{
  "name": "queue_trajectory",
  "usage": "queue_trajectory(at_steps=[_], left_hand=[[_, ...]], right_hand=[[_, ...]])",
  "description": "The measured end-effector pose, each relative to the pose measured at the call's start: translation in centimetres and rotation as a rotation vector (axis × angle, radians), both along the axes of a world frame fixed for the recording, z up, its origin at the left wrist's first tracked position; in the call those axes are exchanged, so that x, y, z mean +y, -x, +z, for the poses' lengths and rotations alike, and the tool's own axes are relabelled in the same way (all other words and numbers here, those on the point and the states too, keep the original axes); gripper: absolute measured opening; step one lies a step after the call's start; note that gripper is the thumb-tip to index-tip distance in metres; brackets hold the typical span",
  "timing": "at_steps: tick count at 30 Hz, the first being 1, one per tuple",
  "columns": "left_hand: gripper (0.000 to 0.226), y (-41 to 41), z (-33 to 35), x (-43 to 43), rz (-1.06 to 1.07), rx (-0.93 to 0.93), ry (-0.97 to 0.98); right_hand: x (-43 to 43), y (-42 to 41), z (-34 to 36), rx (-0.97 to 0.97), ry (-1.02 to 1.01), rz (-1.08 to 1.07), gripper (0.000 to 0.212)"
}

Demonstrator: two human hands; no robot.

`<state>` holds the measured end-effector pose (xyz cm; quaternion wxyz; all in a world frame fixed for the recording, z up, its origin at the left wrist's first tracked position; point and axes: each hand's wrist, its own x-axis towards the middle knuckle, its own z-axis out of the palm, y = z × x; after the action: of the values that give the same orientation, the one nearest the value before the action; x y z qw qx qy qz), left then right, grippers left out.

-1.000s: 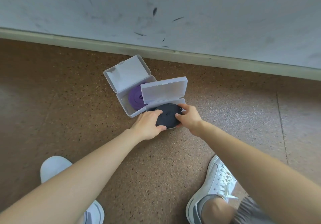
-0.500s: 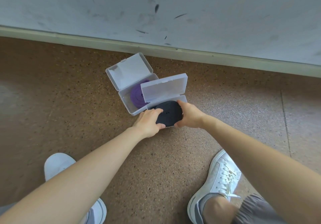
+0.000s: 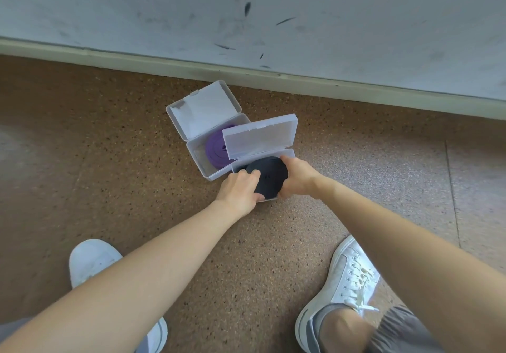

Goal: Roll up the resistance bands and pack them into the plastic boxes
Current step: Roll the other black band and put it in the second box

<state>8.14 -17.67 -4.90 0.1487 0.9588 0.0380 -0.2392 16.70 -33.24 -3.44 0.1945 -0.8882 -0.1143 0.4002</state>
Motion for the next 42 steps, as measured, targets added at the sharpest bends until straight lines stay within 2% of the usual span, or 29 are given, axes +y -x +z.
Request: queue_trajectory(at_steps=[11, 16, 24, 28, 32, 36, 39, 42], left_hand=[[0.054, 0.0, 0.2, 0.0, -0.022, -0.012, 0.026], [0.053, -0.2, 0.2, 0.1, -0.013, -0.005, 0.036], [0.046, 0.3, 0.4, -0.7, -0.045, -0.053, -0.069], [0.043, 0.4, 0.3, -0.8, -0.053, -0.058, -0.089], [0.048, 0.1, 0.4, -0.3, -0.069, -0.023, -0.057], [0.061, -0.3, 0.6, 0.3, -0.041, 0.038, 0.025], [0.078, -0.1, 0.8, 0.4, -0.090, 0.035, 0.011], [0.079, 0.3, 0.8, 0.3, -0.131, 0.031, -0.016]], right_hand=[[-0.4, -0.8, 0.6, 0.102, -0.072, -0.015, 0.067], [-0.6, -0.3, 0.1, 0.058, -0.128, -0.088, 0.069], [-0.4, 0.9, -1.0, -0.058, -0.106, -0.070, 0.066], [-0.5, 0.8, -1.1, -0.044, -0.111, -0.062, 0.066], [-0.6, 0.0, -0.5, 0.057, -0.118, 0.012, 0.074], [-0.2, -0.2, -0.2, 0.036, -0.045, 0.057, 0.071], [0.1, -0.6, 0.2, 0.036, 0.004, 0.107, 0.068], [0.1, -0.6, 0.5, 0.089, -0.010, 0.084, 0.071]])
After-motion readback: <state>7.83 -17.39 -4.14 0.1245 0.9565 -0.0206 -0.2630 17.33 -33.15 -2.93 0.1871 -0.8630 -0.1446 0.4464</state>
